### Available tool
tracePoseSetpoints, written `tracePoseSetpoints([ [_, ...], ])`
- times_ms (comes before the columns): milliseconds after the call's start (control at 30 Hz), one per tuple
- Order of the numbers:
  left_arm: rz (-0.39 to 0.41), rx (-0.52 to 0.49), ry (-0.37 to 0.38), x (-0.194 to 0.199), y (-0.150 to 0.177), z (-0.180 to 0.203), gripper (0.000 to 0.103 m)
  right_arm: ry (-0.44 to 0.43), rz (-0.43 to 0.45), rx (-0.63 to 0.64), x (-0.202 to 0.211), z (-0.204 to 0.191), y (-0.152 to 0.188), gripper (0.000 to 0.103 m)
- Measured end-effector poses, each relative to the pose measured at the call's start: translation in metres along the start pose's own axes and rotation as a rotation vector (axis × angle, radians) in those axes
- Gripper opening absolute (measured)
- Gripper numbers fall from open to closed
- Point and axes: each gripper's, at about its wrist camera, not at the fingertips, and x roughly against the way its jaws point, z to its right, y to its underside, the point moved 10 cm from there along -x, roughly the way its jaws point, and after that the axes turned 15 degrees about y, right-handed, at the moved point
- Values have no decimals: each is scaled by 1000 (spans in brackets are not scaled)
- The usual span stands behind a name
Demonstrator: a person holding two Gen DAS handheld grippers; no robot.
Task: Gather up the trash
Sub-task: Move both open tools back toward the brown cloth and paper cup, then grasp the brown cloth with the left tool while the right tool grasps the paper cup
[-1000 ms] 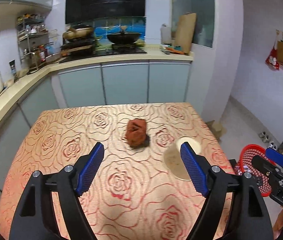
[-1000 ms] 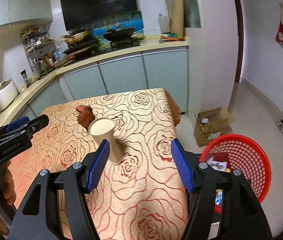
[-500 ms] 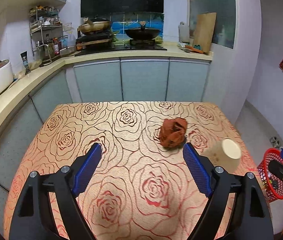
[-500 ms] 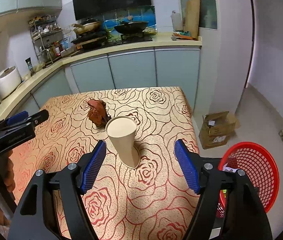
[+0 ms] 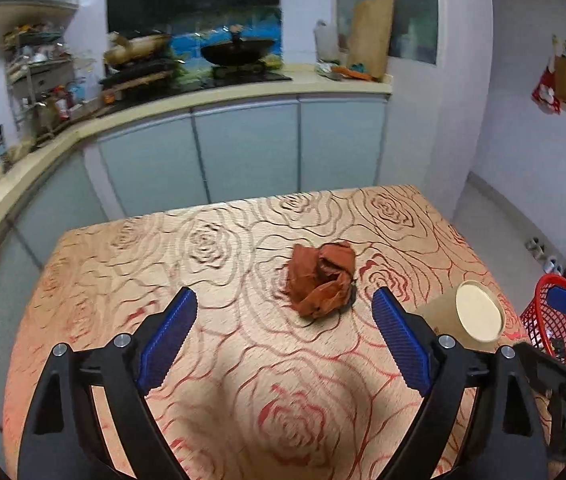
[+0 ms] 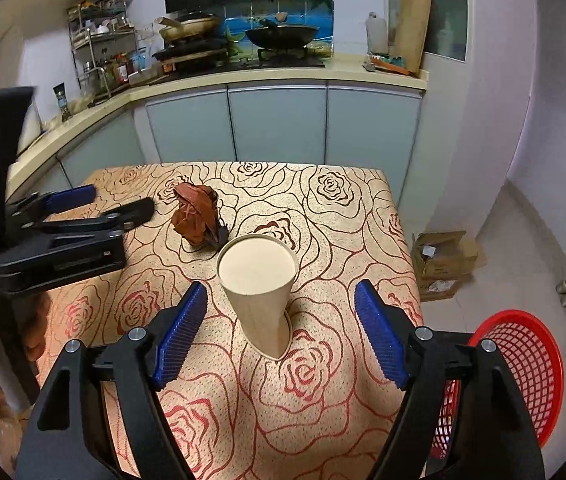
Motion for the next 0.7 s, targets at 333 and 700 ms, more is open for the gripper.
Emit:
tracePoseSetpoints([
  [333,-89,-10,67,-58,-4,4,86,-15,-18,25,-18,-3,1,74],
  [700,-130,-1,85,-80,1,-5,44,-56,-41,60,-40,-22,0,74],
])
